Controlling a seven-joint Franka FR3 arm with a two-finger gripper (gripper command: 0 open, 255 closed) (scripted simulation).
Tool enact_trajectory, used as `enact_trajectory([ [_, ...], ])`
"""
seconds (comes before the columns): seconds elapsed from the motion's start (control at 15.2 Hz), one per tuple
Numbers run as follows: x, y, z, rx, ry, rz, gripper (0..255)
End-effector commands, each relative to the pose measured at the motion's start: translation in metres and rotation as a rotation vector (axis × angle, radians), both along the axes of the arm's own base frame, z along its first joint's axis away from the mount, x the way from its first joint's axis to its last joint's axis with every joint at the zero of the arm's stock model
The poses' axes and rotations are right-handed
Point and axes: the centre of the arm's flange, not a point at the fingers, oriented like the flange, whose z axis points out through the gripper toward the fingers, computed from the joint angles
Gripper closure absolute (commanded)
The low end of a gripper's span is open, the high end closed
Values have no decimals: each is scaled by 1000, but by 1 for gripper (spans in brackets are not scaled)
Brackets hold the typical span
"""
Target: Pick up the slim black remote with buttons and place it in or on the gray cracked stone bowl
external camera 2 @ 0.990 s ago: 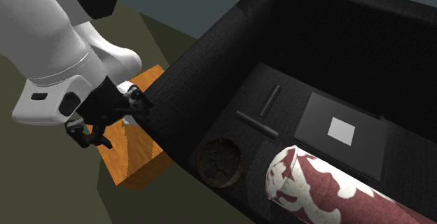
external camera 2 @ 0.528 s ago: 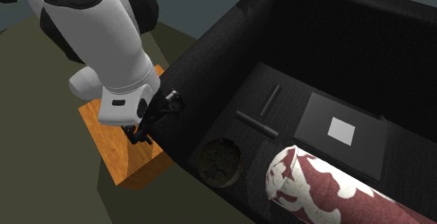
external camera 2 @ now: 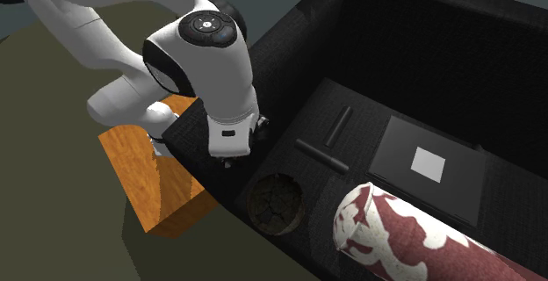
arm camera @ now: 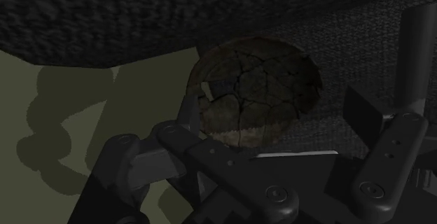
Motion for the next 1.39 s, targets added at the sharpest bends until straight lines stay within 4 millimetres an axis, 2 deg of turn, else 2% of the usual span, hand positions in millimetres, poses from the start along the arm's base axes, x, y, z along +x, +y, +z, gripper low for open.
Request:
enact_trajectory([
  [0.0, 7, 22, -12, 0, 10, 12, 0],
  [0.59, 33, 118, -80, -4, 55, 64, 0],
  [1.19, 51, 214, -149, -9, 100, 116, 0],
  [1.32, 52, 221, -159, -9, 103, 120, 0],
])
